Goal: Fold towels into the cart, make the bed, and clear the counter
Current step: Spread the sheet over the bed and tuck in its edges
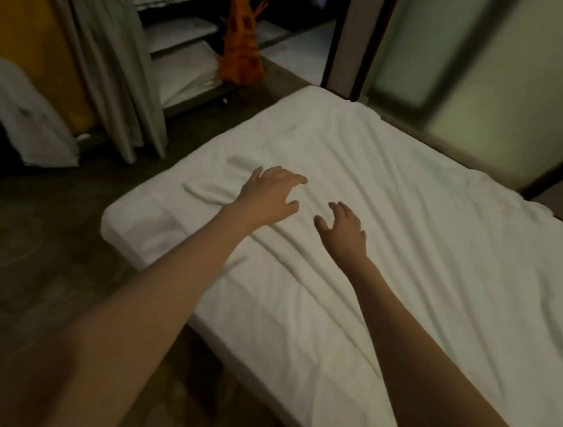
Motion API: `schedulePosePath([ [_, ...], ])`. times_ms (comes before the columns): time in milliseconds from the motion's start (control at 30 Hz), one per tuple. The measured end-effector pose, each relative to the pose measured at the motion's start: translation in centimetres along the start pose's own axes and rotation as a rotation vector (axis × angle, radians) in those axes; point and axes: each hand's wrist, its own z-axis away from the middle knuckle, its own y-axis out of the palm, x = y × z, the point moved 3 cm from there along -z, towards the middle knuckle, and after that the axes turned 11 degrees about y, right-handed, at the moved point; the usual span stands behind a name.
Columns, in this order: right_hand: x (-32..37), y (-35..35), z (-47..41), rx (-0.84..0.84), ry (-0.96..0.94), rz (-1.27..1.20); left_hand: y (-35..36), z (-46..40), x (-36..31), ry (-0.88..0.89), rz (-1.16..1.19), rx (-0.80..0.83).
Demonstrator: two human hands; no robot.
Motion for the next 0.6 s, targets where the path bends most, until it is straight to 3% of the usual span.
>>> schedulePosePath([
  [300, 17.9, 11.8, -6.9, 0.062, -0.099, 0.047, -3.4, 3.1, 22.2, -0.146, 0.022, -0.005],
  [600, 26.9, 22.6, -20.5, 0.085, -0.028, 0.122, -3.5, -7.2, 39.9, -0.088, -0.034, 0.136],
])
